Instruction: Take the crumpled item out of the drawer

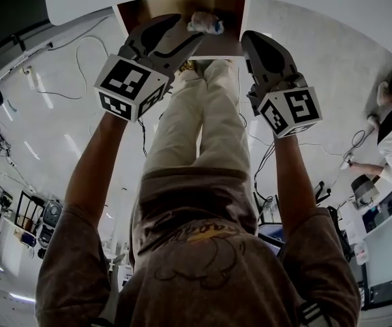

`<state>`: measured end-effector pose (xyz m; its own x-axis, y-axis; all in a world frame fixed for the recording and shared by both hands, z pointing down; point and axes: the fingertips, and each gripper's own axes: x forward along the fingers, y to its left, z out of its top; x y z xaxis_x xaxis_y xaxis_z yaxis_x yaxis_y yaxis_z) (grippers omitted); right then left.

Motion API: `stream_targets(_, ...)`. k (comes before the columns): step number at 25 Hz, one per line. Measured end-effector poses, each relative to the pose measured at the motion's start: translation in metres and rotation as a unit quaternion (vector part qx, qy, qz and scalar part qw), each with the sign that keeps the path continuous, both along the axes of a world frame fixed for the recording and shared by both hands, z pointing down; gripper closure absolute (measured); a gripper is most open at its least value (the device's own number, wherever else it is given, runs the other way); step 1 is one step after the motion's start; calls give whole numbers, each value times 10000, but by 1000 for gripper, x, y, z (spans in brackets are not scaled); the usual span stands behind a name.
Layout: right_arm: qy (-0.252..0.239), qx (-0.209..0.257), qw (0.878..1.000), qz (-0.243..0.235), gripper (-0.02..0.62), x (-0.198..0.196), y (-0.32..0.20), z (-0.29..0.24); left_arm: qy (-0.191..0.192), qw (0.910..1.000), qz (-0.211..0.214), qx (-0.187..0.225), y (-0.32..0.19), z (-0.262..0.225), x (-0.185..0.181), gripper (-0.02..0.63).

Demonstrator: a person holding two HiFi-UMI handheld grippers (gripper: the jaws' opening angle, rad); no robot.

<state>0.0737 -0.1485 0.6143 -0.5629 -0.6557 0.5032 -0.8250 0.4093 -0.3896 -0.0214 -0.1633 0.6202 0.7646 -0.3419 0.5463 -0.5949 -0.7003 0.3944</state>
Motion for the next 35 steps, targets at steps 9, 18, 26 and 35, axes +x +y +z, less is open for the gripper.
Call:
stream_targets(9,-80,-20,9999,-108,598,-12,-2,1,-173,9985,502,-100,-2,18,3,241)
stream_targets(18,-62,-96,9999,-62,598,-1,-1,5,-689,9903,1200,-141,0,53,14,215)
stream_targets(26,-69,-119,9999,-87,598,-5,0,8,-1208,9691,2145,-123,6,93,26,216)
stream_targets(35,-60,-165,9997,-149,598,-4,0,13,-1636,9453,2818,-123,7,134,35,218)
